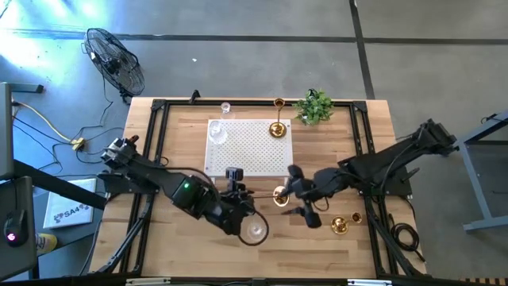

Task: Pick & Place candle stick holders
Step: Put the left gold candle holder on the shelf aligned with the other gold candle holder

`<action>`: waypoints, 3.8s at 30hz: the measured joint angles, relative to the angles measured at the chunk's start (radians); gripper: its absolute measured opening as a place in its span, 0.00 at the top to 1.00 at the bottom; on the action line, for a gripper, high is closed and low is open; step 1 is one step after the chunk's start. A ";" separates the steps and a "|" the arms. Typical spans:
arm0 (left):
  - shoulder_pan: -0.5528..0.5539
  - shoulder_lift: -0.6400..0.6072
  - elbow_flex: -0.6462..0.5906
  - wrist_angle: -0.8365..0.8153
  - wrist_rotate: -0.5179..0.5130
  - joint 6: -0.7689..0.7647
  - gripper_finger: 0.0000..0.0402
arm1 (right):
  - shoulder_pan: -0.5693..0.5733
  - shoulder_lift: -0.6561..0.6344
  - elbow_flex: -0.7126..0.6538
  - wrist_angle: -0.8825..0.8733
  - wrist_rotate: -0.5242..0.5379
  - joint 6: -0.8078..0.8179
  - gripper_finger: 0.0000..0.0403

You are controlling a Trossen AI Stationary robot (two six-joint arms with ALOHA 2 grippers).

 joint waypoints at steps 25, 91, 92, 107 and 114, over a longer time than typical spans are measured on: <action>0.008 0.000 0.000 0.098 0.065 0.077 0.71 | 0.006 0.066 0.000 0.029 0.143 -0.058 0.44; 0.008 0.000 0.000 0.146 0.073 0.098 0.71 | -0.020 0.119 0.000 0.101 0.163 -0.162 0.47; 0.008 0.000 0.000 0.150 0.074 0.101 0.71 | -0.024 0.119 0.000 0.101 0.156 -0.162 0.49; 0.008 0.000 0.000 0.145 0.065 0.106 0.71 | -0.031 0.119 -0.001 0.096 0.134 -0.173 0.82; 0.009 0.000 0.000 0.148 0.056 0.105 0.71 | -0.033 0.119 -0.001 0.082 0.126 -0.197 0.96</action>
